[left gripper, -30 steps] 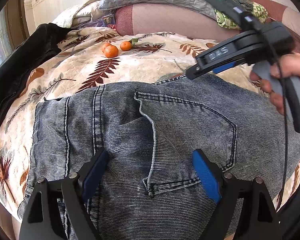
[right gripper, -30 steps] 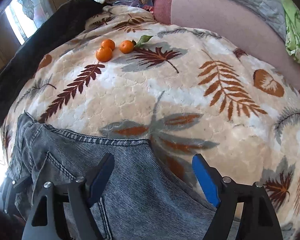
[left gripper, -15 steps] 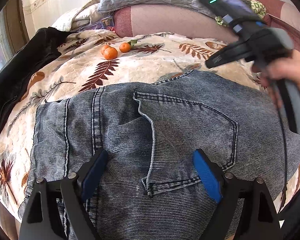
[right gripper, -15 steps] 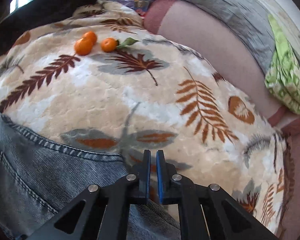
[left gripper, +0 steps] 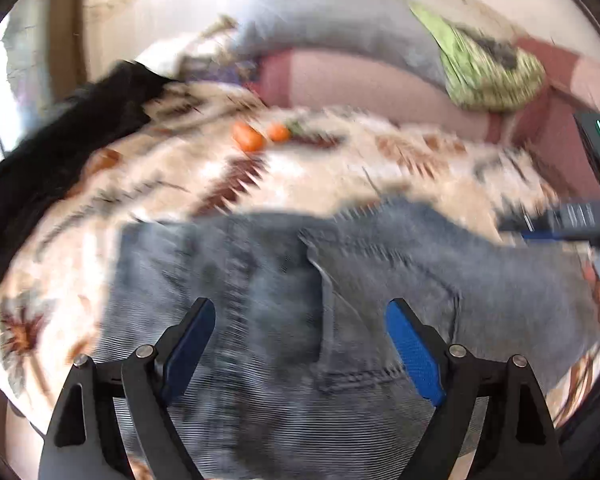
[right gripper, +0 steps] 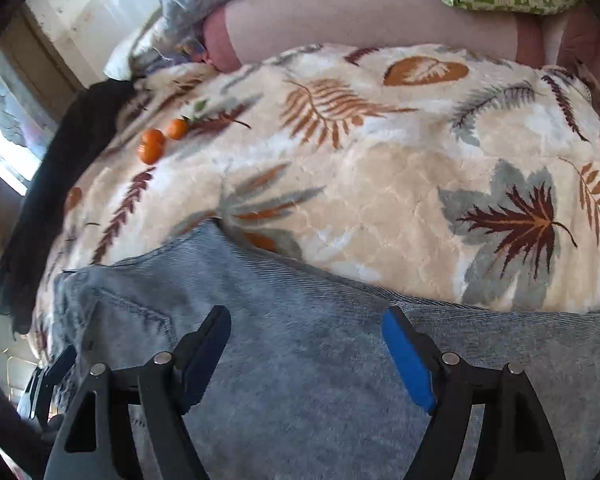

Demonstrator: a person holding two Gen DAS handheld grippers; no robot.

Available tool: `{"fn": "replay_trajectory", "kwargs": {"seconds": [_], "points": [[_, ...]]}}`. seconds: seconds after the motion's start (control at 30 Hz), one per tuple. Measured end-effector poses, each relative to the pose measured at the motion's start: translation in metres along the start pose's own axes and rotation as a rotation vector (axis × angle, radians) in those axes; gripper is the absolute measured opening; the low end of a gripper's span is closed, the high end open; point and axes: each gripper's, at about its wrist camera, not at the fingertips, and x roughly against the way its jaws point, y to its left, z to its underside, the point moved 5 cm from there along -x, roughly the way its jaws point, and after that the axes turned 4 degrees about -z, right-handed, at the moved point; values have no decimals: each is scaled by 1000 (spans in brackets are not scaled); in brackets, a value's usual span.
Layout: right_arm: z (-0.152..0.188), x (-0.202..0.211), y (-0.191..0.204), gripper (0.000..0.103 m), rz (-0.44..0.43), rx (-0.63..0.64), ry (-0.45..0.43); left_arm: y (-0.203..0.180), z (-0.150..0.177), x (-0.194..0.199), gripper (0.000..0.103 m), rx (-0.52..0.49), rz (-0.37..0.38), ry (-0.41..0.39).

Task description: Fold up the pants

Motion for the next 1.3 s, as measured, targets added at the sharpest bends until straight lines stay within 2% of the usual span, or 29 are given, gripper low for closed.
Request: {"fn": "replay_trajectory", "kwargs": {"seconds": [0.07, 0.1, 0.13, 0.17, 0.2, 0.23, 0.3, 0.47, 0.5, 0.53, 0.57, 0.6, 0.63, 0.7, 0.77, 0.8, 0.9, 0.97, 1.0, 1.03, 1.07, 1.1, 1.13, 1.2, 1.3], "points": [[9, 10, 2, 81, 14, 47, 8, 25, -1, 10, 88, 106, -51, -15], [13, 10, 3, 81, 26, 50, 20, 34, 5, 5, 88, 150, -63, 20], [15, 9, 5, 81, 27, 42, 31, 39, 14, -7, 88, 163, -66, 95], [13, 11, 7, 81, 4, 29, 32, 40, 28, -25, 88, 148, -78, 206], [10, 10, 15, 81, -33, 21, 29, 38, 36, -35, 88, 127, -90, 252], [7, 8, 27, 81, -60, 28, 25, 36, 34, -29, 88, 111, -102, 203], [-3, -2, 59, 81, -78, 84, -3, 32, 35, -28, 88, 90, -121, 215], [-24, -60, 128, 81, 34, 263, -25, 38, 40, -22, 88, 115, -74, 202], [-20, -79, 137, 81, 74, 307, 16, 41, 41, -17, 88, 124, -69, 197], [-7, -107, 144, 81, 99, 355, 133, 46, 38, -11, 88, 139, -67, 190], [4, -123, 149, 78, 134, 410, 200, 52, 34, -5, 88, 160, -64, 181], [2, -115, 154, 79, 143, 452, 130, 57, 29, 1, 88, 184, -54, 161], [1, -109, 156, 80, 141, 476, 132, 62, 22, 8, 88, 206, -45, 131], [-3, -98, 152, 80, 58, 418, 162, 67, 5, 11, 88, 225, -52, 86], [-13, -84, 148, 80, 33, 365, 128, 64, -7, 1, 88, 205, -39, 92], [-20, -77, 148, 80, 30, 360, 102, 62, -7, -8, 88, 188, -51, 111], [-38, -67, 161, 80, 1, 353, 64, 55, 18, -51, 88, 117, -134, 268], [-44, -72, 175, 80, -47, 357, 77, 55, 23, -51, 89, 107, -148, 208], [-42, -79, 183, 80, -50, 369, 85, 55, 22, -50, 89, 104, -151, 209], [-37, -95, 186, 80, 4, 395, 117, 56, 21, -50, 89, 115, -142, 210], [-26, -122, 182, 80, 95, 443, 206, 59, 22, -52, 89, 128, -130, 210], [-15, -142, 177, 80, 130, 469, 275, 60, 22, -52, 89, 131, -125, 211], [-19, -137, 173, 84, 102, 426, 211, 60, 21, -50, 89, 132, -122, 200], [-26, -115, 161, 85, 25, 325, 165, 62, 20, -46, 89, 143, -111, 181], [-24, -67, 131, 85, 10, 218, 38, 65, 14, -37, 89, 172, -109, 151]]}}
